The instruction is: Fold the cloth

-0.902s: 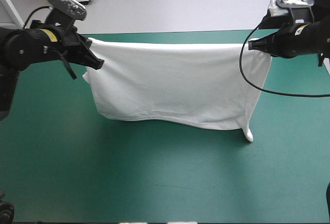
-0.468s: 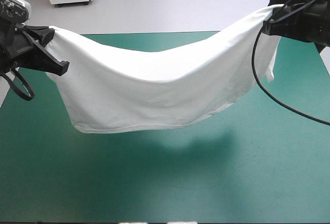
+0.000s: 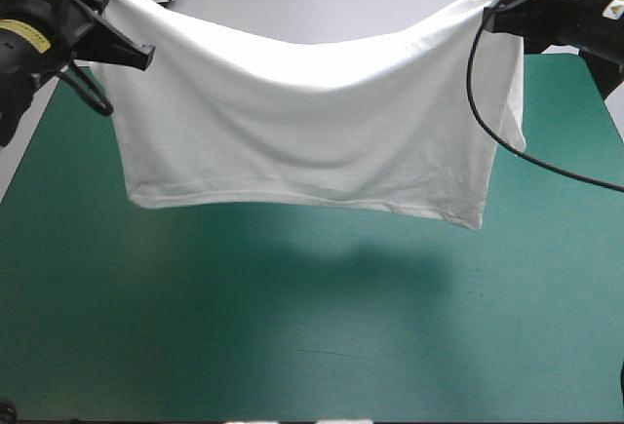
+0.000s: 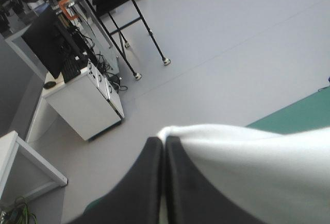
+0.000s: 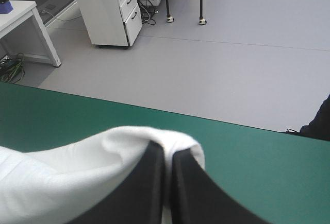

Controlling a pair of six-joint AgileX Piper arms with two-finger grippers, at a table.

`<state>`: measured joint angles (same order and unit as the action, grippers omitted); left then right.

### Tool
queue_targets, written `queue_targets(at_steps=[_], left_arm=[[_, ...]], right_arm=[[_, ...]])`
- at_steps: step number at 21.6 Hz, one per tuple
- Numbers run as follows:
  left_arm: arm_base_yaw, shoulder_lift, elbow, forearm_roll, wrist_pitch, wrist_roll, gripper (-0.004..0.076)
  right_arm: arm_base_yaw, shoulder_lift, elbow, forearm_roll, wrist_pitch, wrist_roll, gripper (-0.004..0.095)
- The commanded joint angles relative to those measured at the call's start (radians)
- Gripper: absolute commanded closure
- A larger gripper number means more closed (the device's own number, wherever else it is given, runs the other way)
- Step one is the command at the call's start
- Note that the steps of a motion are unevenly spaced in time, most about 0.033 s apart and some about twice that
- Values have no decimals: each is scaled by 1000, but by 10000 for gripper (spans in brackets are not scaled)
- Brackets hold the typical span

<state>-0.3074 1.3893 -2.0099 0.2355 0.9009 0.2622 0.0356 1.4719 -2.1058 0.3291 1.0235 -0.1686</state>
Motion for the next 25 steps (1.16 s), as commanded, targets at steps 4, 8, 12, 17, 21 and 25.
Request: queue_targets(at_steps=[4, 8, 12, 17, 21, 25], left_arm=[[9, 102, -30, 96, -357, -29, 745], [58, 192, -95, 91, -467, -90, 745], [148, 305, -189, -84, -471, -103, 745], [171, 431, -191, -244, -315, -92, 745], [171, 493, -191, -323, -92, -92, 745], [171, 498, -191, -357, 105, -85, 746]], right_arm=[[-9, 141, -160, 45, -175, -55, 921], [-12, 262, -317, 45, -196, -57, 921], [-91, 384, -401, 219, -213, -131, 921], [-149, 494, -399, 234, -152, -153, 921], [-149, 558, -367, 221, 11, -153, 921], [-149, 527, -206, 221, 89, -153, 921]])
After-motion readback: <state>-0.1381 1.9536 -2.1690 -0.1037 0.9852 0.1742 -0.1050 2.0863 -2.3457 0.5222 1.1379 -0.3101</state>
